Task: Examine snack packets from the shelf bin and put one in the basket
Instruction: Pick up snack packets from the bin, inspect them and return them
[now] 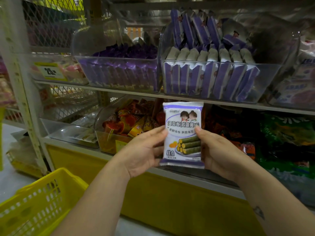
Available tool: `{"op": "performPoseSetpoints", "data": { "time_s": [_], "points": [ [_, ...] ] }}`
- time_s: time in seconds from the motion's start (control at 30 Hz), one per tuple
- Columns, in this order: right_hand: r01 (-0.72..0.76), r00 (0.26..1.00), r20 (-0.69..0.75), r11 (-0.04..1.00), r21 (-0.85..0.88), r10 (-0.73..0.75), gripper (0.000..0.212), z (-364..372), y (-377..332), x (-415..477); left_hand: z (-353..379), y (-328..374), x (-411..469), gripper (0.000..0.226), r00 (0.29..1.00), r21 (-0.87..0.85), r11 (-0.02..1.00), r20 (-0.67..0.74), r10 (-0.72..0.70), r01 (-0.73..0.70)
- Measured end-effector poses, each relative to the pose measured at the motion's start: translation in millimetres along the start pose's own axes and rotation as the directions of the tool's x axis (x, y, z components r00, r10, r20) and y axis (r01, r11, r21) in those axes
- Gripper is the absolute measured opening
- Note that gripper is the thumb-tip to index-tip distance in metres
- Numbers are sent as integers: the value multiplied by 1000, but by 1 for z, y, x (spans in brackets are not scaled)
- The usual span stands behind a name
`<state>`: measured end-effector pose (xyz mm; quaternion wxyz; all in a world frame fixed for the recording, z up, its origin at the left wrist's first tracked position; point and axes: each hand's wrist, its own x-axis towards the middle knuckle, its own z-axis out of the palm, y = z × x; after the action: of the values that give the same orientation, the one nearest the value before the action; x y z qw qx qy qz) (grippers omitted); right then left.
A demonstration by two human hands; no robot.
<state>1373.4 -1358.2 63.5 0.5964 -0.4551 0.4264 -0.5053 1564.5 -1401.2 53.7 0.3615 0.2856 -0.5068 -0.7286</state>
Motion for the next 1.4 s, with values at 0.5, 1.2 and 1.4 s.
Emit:
{"op": "performPoseSetpoints", "data": {
  "time_s": [0.5,1.2,1.4],
  "points": [
    [63,977,-210,980,189,-23,34,6,1,4,7,-15,13,26,930,248,933,-195,312,-261],
    [186,954,-258,976,117,-151,20,10,4,9,6,-17,9,46,998,31,998,-36,53,-52],
    [231,944,-261,970,81,-203,21,10,2,7,-1,-15,3,49,987,-227,971,154,-45,80]
  ]
}}
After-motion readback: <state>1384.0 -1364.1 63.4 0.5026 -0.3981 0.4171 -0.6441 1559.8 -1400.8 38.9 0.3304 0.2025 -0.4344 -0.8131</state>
